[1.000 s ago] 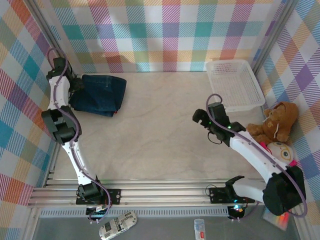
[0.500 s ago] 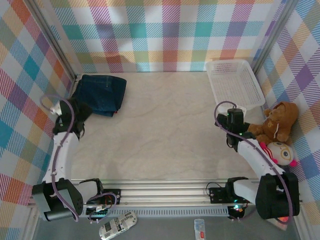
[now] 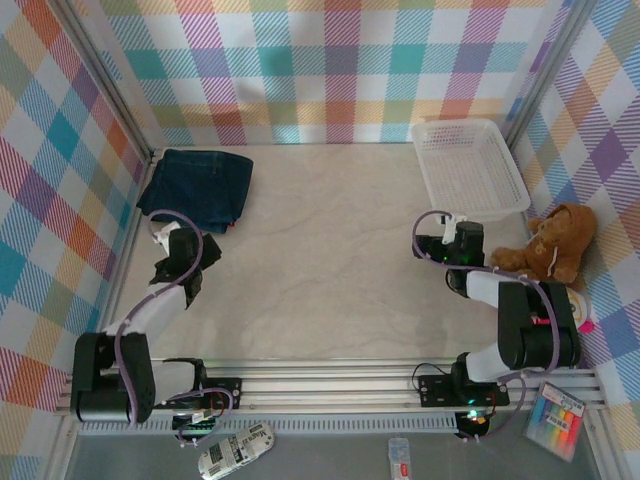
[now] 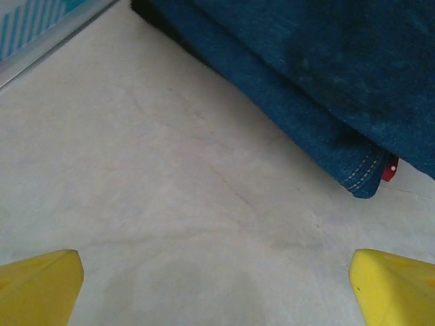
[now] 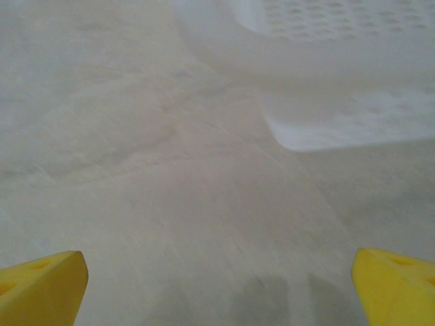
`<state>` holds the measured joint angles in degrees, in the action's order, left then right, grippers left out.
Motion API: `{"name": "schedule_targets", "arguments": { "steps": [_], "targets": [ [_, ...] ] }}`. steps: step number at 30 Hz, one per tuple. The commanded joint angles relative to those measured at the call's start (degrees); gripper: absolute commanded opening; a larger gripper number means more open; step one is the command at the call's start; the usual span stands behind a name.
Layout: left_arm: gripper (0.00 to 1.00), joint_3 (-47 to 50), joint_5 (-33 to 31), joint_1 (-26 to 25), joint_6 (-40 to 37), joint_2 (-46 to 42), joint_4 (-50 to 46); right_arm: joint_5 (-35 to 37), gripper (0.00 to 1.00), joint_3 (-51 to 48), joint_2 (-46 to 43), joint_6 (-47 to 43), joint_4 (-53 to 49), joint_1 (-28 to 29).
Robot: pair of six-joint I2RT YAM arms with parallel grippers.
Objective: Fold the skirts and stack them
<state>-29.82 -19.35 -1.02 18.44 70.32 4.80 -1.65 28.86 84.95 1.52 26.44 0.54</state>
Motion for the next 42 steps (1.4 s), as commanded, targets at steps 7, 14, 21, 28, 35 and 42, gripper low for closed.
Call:
{"name": "schedule_targets", "arguments": {
  "steps": [7,14,21,28,35,42],
  "targets": [
    [1.00,-0.8,0.7,-6.1,-15.8,9.4,20.1,-11.6,0.99,-8.7,3.6,-3.7,28.8,-1.6],
    [1.00,5.7,-1.4,-5.9,-17.5,15.8,39.0,-3.1,0.99,-5.2,3.0,-0.6,21.1,-1.6],
    [1.00,6.8,0.6,-5.8,-18.0,19.0,42.6,-3.2,0.99,-5.1,3.0,-0.6,20.7,-1.5],
    [1.00,6.7,-0.1,-4.7,-16.6,19.0,42.8,-3.2,0.99,-5.1,2.9,-0.7,20.7,-1.5],
    [1.00,6.7,-0.1,-4.8,-16.6,19.0,42.7,-3.1,0.99,-5.0,3.0,-0.8,20.4,-1.4],
    [1.00,6.8,-0.2,-4.8,-16.7,19.0,42.8,-2.8,0.99,-5.0,3.0,-0.9,20.4,-1.4]
  ]
}}
